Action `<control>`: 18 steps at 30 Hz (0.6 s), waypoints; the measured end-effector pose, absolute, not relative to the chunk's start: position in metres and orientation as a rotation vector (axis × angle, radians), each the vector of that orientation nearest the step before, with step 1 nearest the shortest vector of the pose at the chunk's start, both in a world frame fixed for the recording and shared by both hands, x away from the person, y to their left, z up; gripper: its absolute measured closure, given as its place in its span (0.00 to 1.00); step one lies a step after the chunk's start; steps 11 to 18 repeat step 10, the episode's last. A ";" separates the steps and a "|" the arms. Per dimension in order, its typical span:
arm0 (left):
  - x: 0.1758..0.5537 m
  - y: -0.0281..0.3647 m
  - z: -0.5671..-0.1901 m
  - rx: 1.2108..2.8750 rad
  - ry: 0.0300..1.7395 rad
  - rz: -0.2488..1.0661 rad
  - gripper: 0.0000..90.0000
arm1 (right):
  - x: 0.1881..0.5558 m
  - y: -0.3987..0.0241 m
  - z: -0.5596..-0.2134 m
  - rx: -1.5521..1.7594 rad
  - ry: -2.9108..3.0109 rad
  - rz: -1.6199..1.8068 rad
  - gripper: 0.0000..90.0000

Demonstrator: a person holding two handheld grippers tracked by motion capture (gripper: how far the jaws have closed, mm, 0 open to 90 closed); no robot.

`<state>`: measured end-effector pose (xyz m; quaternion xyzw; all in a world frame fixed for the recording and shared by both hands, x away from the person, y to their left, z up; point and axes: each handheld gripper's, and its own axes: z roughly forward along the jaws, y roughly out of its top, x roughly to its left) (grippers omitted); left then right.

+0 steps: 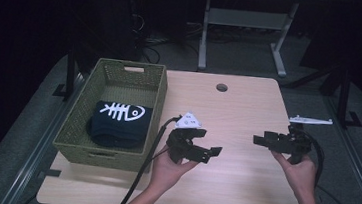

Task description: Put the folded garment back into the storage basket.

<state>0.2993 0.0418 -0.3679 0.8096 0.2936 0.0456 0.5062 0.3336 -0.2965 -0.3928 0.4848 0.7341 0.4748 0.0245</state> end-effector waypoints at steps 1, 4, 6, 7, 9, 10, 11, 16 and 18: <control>0.298 0.041 -0.371 1.952 0.706 0.106 0.23 | 0.332 -0.298 -0.395 1.503 2.268 1.467 0.33; 0.295 0.038 -0.380 1.960 0.706 0.092 0.23 | 0.326 -0.302 -0.407 1.519 2.260 1.468 0.32; 0.291 0.037 -0.386 1.965 0.697 0.085 0.23 | 0.324 -0.303 -0.411 1.531 2.260 1.481 0.32; 0.288 0.036 -0.390 1.970 0.688 0.091 0.23 | 0.322 -0.304 -0.415 1.537 2.256 1.489 0.32; 0.285 0.036 -0.396 1.972 0.683 0.093 0.23 | 0.313 -0.305 -0.425 1.543 2.237 1.500 0.32; 0.283 0.037 -0.400 1.979 0.680 0.067 0.23 | 0.313 -0.305 -0.425 1.543 2.237 1.500 0.32; 0.283 0.037 -0.400 1.979 0.680 0.067 0.23 | 0.313 -0.305 -0.425 1.543 2.237 1.500 0.32; 0.283 0.037 -0.400 1.979 0.680 0.067 0.23 | 0.313 -0.305 -0.425 1.543 2.237 1.500 0.32; 0.283 0.037 -0.400 1.979 0.680 0.067 0.23 | 0.313 -0.305 -0.425 1.543 2.237 1.500 0.32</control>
